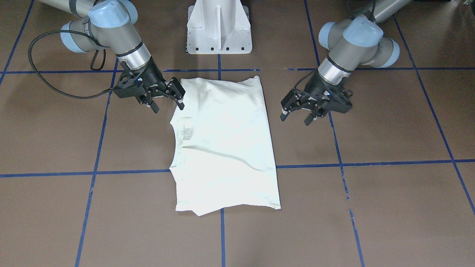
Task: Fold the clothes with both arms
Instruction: 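Lower both grippers toward the shirt's corners nearest the robot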
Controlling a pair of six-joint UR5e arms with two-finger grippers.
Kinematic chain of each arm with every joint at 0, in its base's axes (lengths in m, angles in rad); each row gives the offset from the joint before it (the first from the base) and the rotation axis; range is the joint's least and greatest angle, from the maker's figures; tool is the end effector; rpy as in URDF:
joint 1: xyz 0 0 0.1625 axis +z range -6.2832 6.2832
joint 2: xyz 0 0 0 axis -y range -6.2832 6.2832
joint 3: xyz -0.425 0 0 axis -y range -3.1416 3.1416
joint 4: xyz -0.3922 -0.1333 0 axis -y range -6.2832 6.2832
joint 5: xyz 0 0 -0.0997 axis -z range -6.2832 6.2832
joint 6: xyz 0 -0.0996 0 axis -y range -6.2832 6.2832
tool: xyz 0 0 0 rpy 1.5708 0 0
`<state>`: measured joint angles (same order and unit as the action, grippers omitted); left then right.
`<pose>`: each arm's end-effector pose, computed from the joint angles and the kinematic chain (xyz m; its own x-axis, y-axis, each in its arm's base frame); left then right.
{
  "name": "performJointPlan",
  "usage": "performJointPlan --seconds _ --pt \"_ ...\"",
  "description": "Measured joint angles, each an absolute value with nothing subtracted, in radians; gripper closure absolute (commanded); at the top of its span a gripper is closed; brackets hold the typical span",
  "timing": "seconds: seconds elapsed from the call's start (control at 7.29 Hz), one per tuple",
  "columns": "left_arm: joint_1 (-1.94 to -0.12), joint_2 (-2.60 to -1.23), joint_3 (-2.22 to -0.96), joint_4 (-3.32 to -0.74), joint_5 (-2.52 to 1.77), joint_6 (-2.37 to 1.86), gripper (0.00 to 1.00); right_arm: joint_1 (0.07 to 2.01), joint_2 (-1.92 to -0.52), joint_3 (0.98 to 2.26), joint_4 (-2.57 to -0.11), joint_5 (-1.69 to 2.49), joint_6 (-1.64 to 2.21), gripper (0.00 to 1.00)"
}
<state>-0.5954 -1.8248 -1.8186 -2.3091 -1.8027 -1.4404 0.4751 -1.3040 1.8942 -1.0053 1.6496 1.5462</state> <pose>0.4139 -0.4137 0.3224 0.3141 -0.0599 -0.9475 0.3278 0.9435 0.0490 -0.4486 -0.3718 0.3030 0.3681 0.1618 0.9156 -0.3830 0.9237 -0.0092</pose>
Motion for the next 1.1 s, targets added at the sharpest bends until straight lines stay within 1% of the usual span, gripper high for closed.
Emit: performJointPlan --seconds 0.14,0.27,0.55,1.1 --pt "-0.491 -1.782 -1.884 -2.308 -1.705 -1.585 0.30 0.441 -1.342 1.936 -0.992 1.606 1.603 0.01" --pt "-0.391 -1.762 -1.909 -2.307 -1.603 -1.715 0.33 0.425 -1.358 1.958 -0.987 1.583 1.631 0.01" --pt "-0.237 -1.750 -1.906 -2.303 -1.435 -1.884 0.34 0.417 -1.366 1.969 -0.985 1.565 1.644 0.00" --pt "-0.160 -1.753 -1.868 -2.300 -1.369 -1.929 0.34 0.416 -1.366 1.971 -0.985 1.548 1.645 0.00"
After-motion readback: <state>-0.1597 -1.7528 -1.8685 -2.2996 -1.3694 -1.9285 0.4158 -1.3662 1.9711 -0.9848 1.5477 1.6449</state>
